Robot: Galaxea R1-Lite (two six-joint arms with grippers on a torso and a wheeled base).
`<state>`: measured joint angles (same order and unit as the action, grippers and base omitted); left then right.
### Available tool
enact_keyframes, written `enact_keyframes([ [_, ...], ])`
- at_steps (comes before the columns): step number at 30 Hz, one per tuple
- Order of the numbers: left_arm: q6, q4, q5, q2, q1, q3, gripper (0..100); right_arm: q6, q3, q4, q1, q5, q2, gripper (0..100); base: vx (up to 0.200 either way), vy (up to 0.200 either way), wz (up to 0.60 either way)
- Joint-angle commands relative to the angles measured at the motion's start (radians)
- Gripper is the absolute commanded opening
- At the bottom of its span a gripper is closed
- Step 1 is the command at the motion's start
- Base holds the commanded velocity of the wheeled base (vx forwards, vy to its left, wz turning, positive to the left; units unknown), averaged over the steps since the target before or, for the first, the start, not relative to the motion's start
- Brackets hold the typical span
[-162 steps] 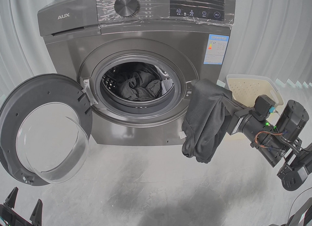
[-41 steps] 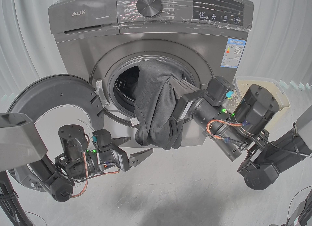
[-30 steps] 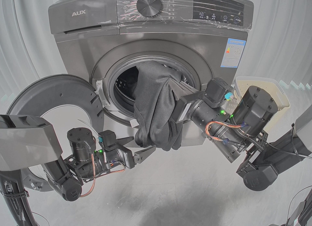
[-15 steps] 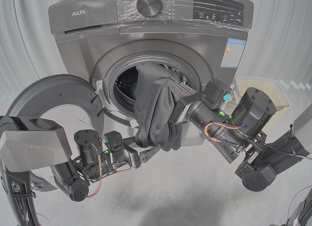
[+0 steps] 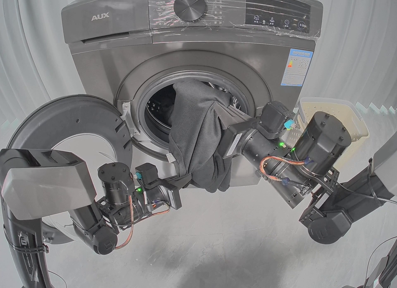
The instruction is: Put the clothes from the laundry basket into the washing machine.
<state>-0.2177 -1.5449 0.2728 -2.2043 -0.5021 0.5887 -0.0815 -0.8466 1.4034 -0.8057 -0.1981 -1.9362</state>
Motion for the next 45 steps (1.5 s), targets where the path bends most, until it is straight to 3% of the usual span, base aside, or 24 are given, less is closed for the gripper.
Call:
enact_keyframes([
  [1, 0.006, 0.000, 0.000, 0.021, -0.001, -0.020, 0, 0.000, 0.000, 0.002, 0.003, 0.000, -0.001, 0, 0.000, 0.000, 0.00],
  [6, 0.011, -0.001, 0.008, 0.173, -0.013, -0.182, 0, -0.003, 0.006, -0.001, 0.028, 0.000, -0.003, 0, 0.000, 0.000, 0.00],
  [12, 0.057, -0.001, 0.014, 0.347, -0.027, -0.348, 0, -0.007, 0.095, 0.000, 0.048, 0.019, -0.003, 0, 0.000, 0.000, 0.00],
  [21, 0.049, -0.001, 0.032, 0.454, -0.022, -0.339, 0, -0.007, 0.185, 0.000, 0.046, 0.039, -0.026, 0, 0.000, 0.000, 0.00],
  [22, 0.047, -0.001, 0.032, 0.457, -0.022, -0.337, 0, -0.007, 0.185, 0.000, 0.045, 0.039, -0.029, 100, 0.000, 0.000, 0.00],
  [28, 0.047, -0.001, 0.032, 0.468, -0.030, -0.311, 0, -0.006, 0.250, -0.015, 0.031, 0.042, -0.076, 100, 0.000, 0.000, 0.00],
  [34, 0.046, -0.001, 0.025, 0.468, -0.029, -0.287, 0, 0.002, 0.307, -0.011, 0.011, 0.083, -0.119, 100, 0.000, 0.000, 0.00],
  [45, 0.046, -0.001, 0.006, 0.462, -0.022, -0.247, 0, 0.003, 0.300, 0.002, 0.005, 0.082, -0.142, 100, 0.000, 0.000, 0.00],
])
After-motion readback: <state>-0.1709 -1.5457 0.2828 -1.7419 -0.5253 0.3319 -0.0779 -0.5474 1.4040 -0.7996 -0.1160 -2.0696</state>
